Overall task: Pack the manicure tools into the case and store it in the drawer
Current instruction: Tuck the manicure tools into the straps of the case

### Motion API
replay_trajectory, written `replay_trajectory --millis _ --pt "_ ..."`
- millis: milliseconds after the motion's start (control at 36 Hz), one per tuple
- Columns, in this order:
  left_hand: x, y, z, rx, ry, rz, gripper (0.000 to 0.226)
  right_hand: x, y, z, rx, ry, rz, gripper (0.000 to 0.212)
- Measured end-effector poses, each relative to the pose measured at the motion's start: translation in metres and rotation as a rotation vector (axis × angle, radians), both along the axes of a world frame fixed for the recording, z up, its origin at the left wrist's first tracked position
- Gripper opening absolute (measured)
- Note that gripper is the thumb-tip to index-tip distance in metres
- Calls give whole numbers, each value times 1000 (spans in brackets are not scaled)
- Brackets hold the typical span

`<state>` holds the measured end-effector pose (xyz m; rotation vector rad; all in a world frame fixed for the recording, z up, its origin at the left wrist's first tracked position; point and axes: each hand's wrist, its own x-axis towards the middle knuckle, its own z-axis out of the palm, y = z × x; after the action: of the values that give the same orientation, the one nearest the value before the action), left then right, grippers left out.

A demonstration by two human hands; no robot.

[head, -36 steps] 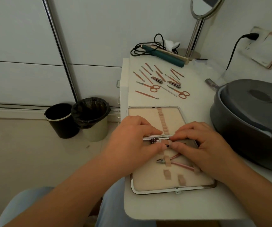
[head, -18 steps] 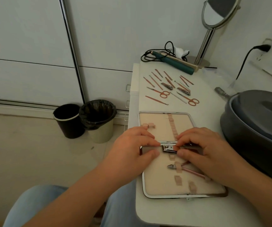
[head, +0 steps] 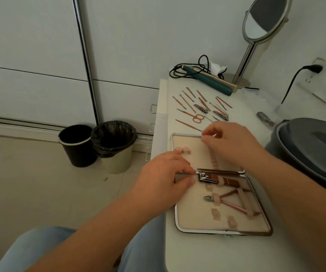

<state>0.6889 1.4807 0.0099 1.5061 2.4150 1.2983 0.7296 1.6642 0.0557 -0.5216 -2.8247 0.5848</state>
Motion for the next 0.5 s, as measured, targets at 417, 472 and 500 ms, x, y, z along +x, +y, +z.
replay_trajectory --millis 417,472,500 --pt "-2 0 -23 162 -175 68 16 -109 52 6 146 -359 -291 51" --pt "-2 0 -25 175 -186 75 16 -113 54 8 131 -385 -298 58" --pt "-2 1 -26 185 -197 76 16 -115 56 9 111 -396 -303 62"
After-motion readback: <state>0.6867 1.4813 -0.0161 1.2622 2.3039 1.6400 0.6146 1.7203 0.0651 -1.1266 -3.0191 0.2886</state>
